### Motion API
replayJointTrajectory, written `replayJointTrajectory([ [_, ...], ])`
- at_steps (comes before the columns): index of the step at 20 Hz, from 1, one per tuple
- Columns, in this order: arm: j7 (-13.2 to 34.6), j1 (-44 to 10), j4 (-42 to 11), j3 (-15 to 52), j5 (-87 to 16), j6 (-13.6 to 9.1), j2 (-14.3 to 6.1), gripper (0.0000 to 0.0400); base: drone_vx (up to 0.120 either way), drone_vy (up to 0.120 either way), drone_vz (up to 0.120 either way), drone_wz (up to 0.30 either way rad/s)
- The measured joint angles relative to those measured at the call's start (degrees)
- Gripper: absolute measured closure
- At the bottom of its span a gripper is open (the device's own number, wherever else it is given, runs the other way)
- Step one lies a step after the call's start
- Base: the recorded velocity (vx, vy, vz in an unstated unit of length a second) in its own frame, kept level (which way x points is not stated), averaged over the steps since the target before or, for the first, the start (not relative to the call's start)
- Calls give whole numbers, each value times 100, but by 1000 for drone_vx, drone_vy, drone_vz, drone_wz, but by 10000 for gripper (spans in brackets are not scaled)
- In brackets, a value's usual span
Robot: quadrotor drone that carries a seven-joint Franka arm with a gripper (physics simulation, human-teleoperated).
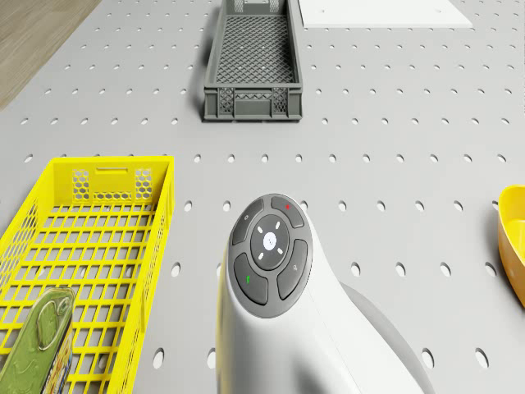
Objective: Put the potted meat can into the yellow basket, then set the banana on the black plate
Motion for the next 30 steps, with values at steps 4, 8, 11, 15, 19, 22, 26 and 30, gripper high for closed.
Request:
replayJointTrajectory([
  [4,2,-3,0,1,3,6,-6,208,-120,0,0,0],
  [8,4,-5,1,2,6,12,-12,208,-120,0,-70,0],
  [11,5,-7,1,3,7,16,-17,208,-120,0,-120,0],
  [15,7,-9,2,4,10,21,-22,208,-120,0,0,0],
  [19,9,-11,2,5,12,26,-28,208,-120,0,0,0],
  [22,10,-12,2,6,14,30,-31,208,-120,0,0,0],
  [26,11,-14,2,7,16,34,-36,208,-120,0,0,0],
  [30,13,-19,10,-16,-4,49,-42,208,-70,0,0,0],
])
